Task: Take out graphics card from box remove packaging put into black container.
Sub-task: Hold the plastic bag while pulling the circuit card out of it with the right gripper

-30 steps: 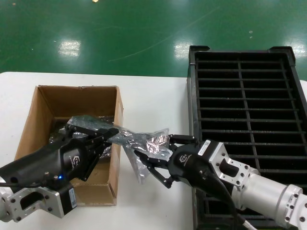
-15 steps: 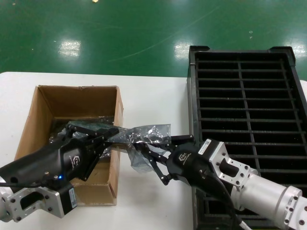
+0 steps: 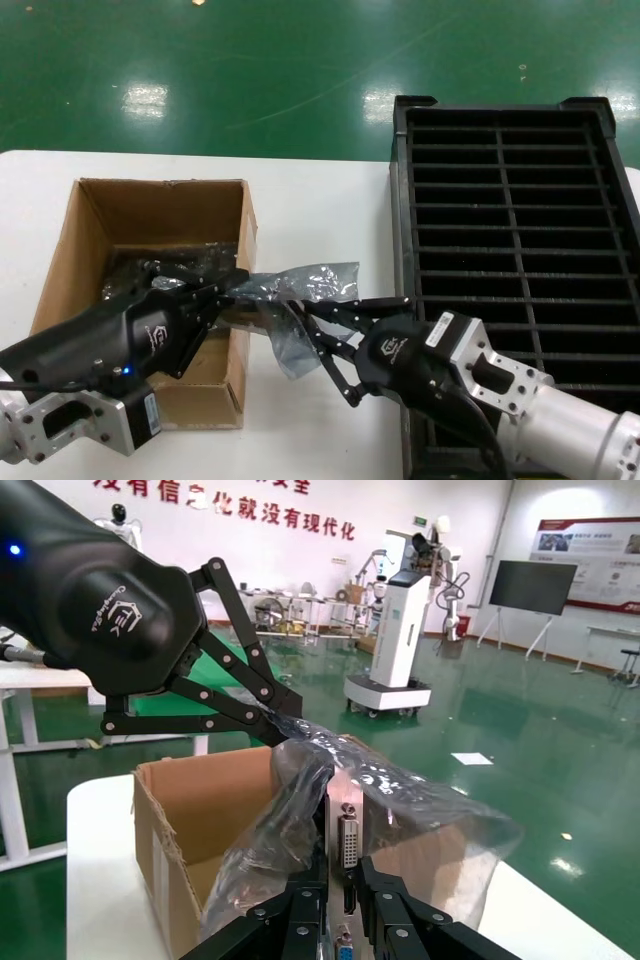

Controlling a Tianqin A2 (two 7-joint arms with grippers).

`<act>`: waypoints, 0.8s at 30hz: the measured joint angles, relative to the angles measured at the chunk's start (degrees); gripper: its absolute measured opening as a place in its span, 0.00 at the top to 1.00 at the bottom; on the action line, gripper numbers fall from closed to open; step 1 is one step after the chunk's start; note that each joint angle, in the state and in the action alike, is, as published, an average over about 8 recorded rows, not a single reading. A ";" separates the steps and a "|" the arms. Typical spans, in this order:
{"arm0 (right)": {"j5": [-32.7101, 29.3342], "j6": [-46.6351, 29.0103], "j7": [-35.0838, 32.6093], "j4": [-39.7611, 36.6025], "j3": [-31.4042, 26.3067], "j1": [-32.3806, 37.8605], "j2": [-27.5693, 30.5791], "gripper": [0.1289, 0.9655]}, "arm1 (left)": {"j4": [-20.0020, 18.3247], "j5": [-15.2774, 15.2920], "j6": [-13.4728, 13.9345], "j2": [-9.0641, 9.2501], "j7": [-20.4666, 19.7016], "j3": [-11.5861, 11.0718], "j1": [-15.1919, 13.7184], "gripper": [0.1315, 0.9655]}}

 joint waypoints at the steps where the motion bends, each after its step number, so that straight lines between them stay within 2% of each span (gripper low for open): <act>1: -0.22 -0.25 -0.01 0.38 0.62 -0.52 0.03 0.93 | 0.00 0.00 0.00 0.00 0.00 0.00 0.00 0.99; 16: -2.83 -2.60 -0.06 4.36 8.35 -6.33 -0.33 0.93 | 0.00 0.00 0.00 0.00 0.00 0.00 0.00 0.99; 24: -3.22 -4.08 -0.92 5.31 10.23 -8.09 -1.46 0.93 | 0.00 0.00 0.00 0.00 0.00 0.00 0.00 0.99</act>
